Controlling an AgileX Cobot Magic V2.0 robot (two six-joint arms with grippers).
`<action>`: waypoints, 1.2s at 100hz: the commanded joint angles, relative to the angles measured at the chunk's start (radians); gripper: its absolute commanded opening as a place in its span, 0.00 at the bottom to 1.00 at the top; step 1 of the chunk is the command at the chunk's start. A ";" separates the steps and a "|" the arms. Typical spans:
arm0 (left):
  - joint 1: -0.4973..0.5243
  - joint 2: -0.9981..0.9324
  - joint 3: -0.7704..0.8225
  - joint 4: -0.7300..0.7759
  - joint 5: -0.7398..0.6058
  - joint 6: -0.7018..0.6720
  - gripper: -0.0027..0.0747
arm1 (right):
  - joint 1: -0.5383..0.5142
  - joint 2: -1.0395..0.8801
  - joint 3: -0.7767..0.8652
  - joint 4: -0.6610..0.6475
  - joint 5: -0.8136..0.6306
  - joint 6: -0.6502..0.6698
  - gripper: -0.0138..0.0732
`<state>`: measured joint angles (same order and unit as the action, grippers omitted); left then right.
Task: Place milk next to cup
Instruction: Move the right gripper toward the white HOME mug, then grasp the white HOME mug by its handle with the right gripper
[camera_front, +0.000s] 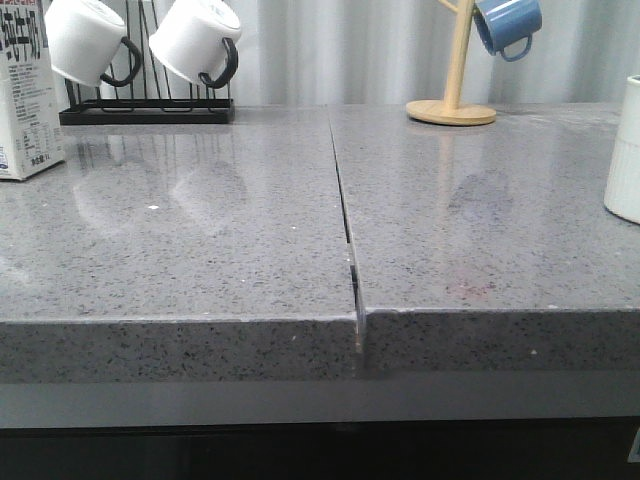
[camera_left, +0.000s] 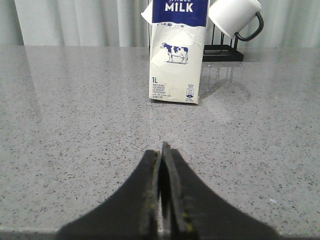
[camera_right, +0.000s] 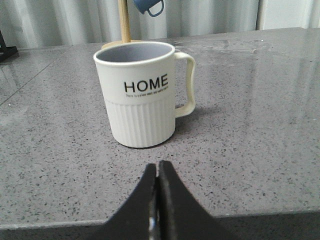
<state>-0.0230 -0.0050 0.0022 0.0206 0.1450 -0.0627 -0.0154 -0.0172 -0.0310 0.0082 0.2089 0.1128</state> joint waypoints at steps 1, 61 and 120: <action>0.003 -0.032 0.041 -0.008 -0.088 -0.001 0.01 | -0.002 -0.006 -0.093 -0.001 0.012 0.000 0.08; 0.003 -0.032 0.041 -0.008 -0.088 -0.001 0.01 | -0.001 0.312 -0.272 -0.008 0.082 0.000 0.08; 0.003 -0.032 0.041 -0.008 -0.088 -0.001 0.01 | -0.066 0.556 -0.272 -0.098 -0.150 0.000 0.58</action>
<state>-0.0230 -0.0050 0.0022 0.0206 0.1450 -0.0627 -0.0391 0.5033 -0.2668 -0.0539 0.1797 0.1131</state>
